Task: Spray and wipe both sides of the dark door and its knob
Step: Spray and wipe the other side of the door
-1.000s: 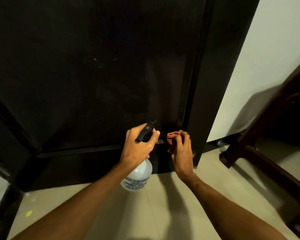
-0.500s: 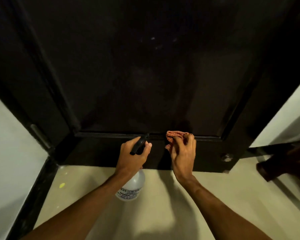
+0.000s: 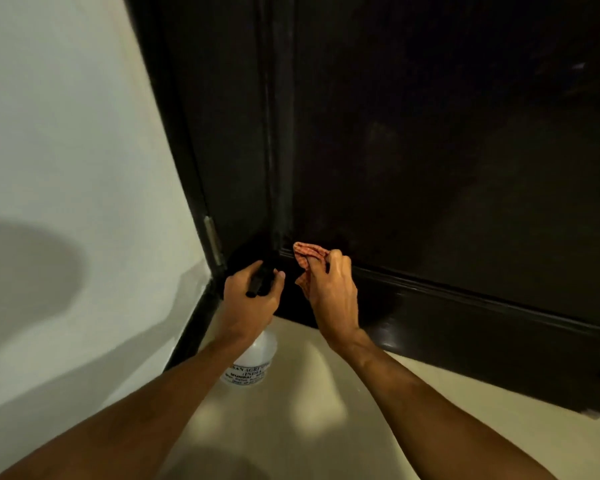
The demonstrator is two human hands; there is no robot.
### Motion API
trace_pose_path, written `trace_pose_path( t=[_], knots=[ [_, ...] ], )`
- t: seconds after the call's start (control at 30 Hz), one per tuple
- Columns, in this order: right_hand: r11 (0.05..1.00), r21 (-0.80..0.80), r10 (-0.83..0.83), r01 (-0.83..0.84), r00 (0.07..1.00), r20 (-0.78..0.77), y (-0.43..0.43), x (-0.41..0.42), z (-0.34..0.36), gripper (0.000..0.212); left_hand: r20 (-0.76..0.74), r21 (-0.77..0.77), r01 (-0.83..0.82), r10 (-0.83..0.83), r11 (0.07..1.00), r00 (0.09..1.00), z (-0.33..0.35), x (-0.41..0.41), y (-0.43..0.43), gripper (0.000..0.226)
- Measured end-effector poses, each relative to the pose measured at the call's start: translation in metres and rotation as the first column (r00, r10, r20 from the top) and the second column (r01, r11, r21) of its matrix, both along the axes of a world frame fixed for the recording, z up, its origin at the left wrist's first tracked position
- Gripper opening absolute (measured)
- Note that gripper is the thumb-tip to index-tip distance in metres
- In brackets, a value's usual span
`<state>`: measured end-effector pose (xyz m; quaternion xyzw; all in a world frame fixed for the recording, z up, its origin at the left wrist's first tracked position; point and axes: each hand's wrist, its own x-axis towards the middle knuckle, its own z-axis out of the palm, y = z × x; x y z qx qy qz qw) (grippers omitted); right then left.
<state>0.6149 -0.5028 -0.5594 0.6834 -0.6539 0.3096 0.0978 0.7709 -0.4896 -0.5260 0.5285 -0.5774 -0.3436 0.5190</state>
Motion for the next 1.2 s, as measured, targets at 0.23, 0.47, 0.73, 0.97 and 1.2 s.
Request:
trace_pose_path(
  t=[0.23, 0.47, 0.73, 0.97, 1.2],
  knots=[
    [0.999, 0.018, 0.055, -0.052, 0.948, -0.315, -0.029, 0.055, -0.004, 0.052, 0.005, -0.033, -0.045, 0.045, 0.998, 0.999, -0.004, 0.061, -0.013, 0.025],
    [0.98, -0.083, 0.051, -0.183, 0.627, -0.778, -0.038, 0.049, 0.083, 0.038, -0.027, -0.091, -0.065, 0.063, 0.994, 0.998, 0.018, 0.072, -0.027, 0.006],
    [0.95, 0.112, 0.215, -0.291, 0.349, -0.912, -0.039, 0.028, 0.112, 0.055, -0.028, -0.251, -0.111, 0.107, 0.962, 0.994, 0.077, 0.063, -0.03, 0.013],
    [0.94, -0.183, 0.03, -0.289, 0.602, -0.798, -0.049, 0.028, 0.239, 0.038, -0.105, -0.16, -0.07, 0.053, 0.985, 0.993, 0.125, 0.059, -0.015, 0.013],
    [0.915, -0.242, 0.057, -0.324, 0.695, -0.716, -0.064, 0.028, 0.291, 0.062, -0.17, -0.192, -0.096, 0.064, 0.977, 0.983, 0.186, 0.063, -0.018, 0.014]
  ],
)
